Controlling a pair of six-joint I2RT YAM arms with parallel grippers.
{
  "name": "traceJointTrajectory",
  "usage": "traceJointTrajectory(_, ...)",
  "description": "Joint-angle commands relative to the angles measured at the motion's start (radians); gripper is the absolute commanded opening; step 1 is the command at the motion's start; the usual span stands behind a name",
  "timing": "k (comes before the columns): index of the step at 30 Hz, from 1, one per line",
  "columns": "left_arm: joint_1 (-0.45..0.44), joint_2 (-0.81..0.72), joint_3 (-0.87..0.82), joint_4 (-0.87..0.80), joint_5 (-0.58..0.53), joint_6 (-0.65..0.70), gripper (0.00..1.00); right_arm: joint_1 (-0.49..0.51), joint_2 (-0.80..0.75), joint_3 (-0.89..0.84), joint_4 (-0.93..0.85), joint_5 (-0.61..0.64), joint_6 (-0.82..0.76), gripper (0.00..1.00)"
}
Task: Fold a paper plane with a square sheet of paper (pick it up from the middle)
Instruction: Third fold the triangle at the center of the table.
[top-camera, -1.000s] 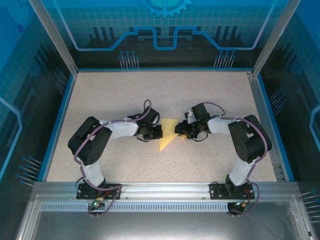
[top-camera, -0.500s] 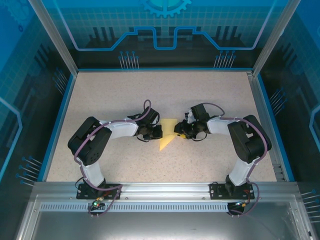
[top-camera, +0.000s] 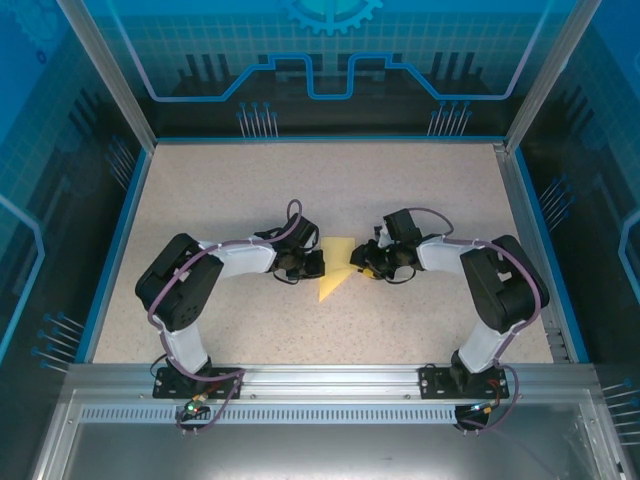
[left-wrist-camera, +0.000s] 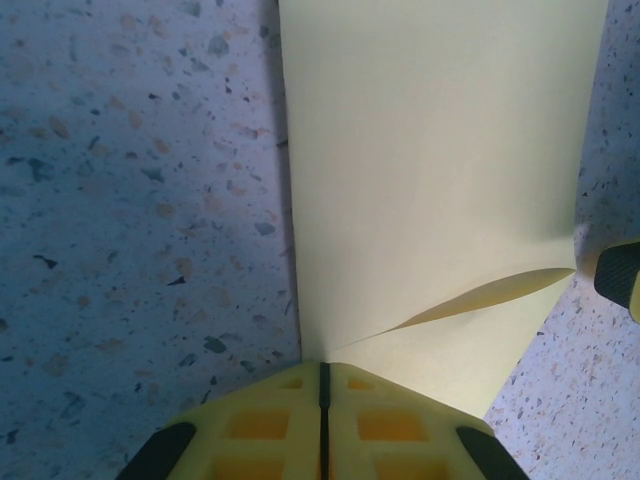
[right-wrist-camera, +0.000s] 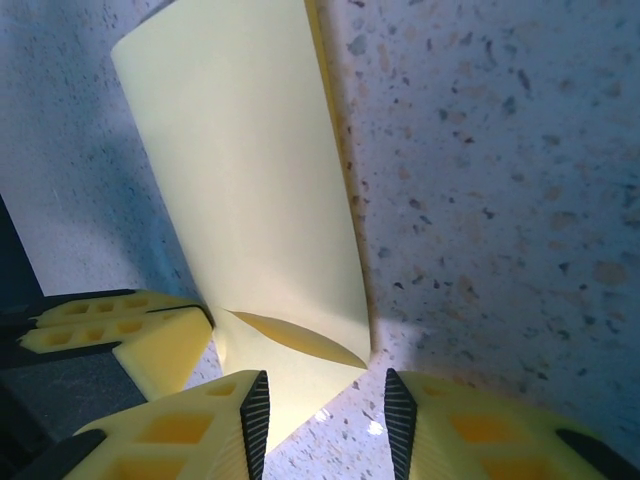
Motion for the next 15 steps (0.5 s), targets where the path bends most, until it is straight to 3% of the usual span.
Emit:
traceJointTrajectory(1, 0.006, -0.011, -0.026, -0.025, -0.025, 0.001, 0.08, 0.020, 0.011, -0.007, 0.025, -0.010, 0.032, 0.38)
traceJointTrajectory(15, 0.007, -0.012, -0.026, -0.020, -0.019, -0.002, 0.08, 0.031, 0.046, 0.008, 0.029, -0.005, 0.056, 0.37)
